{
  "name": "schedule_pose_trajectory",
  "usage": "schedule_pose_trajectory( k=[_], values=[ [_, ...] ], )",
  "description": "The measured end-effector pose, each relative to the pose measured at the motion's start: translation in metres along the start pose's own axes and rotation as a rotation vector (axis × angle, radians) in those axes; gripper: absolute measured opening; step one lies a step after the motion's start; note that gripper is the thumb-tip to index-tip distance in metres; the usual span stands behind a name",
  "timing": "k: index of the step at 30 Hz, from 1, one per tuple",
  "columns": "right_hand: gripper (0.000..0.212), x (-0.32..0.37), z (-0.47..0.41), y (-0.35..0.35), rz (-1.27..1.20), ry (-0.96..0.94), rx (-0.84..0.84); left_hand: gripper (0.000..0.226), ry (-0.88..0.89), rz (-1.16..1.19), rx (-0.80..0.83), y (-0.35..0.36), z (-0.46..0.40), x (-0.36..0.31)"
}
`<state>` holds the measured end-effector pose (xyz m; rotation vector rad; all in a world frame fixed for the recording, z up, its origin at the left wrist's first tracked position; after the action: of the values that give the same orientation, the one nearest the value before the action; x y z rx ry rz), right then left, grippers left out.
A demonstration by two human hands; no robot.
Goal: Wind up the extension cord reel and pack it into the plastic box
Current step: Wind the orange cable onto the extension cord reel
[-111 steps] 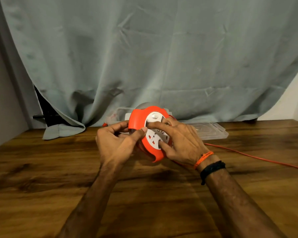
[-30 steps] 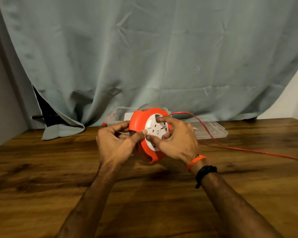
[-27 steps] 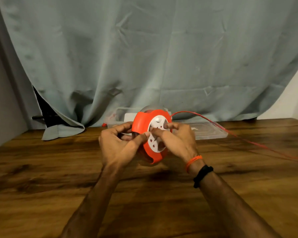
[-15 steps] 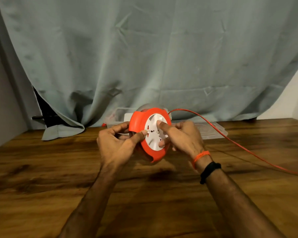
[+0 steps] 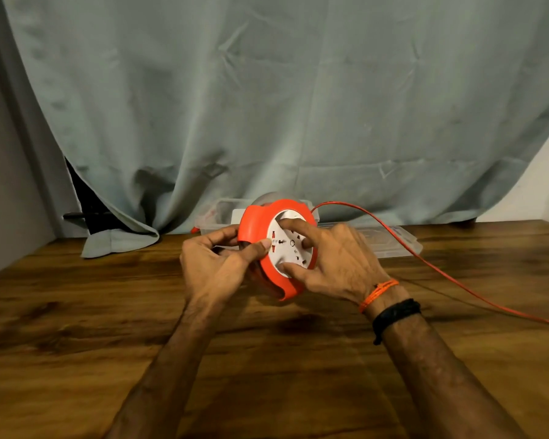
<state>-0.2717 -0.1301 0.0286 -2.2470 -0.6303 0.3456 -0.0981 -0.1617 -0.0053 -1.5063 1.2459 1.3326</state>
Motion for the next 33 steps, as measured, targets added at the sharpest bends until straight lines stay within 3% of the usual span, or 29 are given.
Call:
schedule_pose_trajectory(
  k=[8, 12, 15, 17, 20, 24, 27, 30, 33],
  values=[
    [0.067, -0.008, 0.004, -0.002, -0.091, 0.126, -0.086, 0.047, 0.025, -0.010, -0.015, 0.001, 0.006, -0.004],
    [0.056, -0.024, 0.014, 0.005, -0.341, 0.539, -0.154, 0.047, 0.075, -0.038, -0.009, 0.004, 0.009, -0.008],
    [0.044, -0.034, 0.037, 0.034, -0.852, 0.975, -0.209, 0.047, 0.120, -0.066, 0.003, 0.009, 0.013, -0.012],
    [0.043, -0.029, 0.042, 0.046, -1.127, 1.089, -0.243, 0.043, 0.130, -0.064, 0.004, 0.011, 0.013, -0.011],
    [0.041, -0.030, 0.040, 0.051, -1.203, 1.071, -0.256, 0.049, 0.131, -0.066, 0.002, 0.011, 0.011, -0.010],
    [0.034, -0.026, 0.036, 0.039, -1.126, 1.016, -0.125, 0.046, 0.075, -0.028, -0.014, 0.005, 0.005, -0.006],
    [0.040, -0.040, 0.031, 0.022, -0.805, 0.880, -0.070, 0.036, 0.036, 0.008, -0.017, 0.002, 0.002, -0.002],
    [0.040, -0.045, 0.018, -0.006, -0.357, 0.614, -0.135, 0.041, 0.024, 0.017, -0.028, 0.000, 0.001, -0.001],
    [0.048, -0.025, 0.006, -0.016, -0.136, 0.324, -0.084, 0.042, 0.016, 0.006, -0.030, -0.001, 0.000, 0.001]
  ],
)
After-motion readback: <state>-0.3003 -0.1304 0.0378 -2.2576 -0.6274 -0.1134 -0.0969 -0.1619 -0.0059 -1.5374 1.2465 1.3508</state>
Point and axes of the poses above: each hand's wrist, its own z-axis away from the middle knuckle, its own y-axis out of the palm, x = y × z, the point moved 9 cm from there along -z, towards the middle knuckle, and after that the axes turned 11 degrees about -y, right-handed, at the moved point
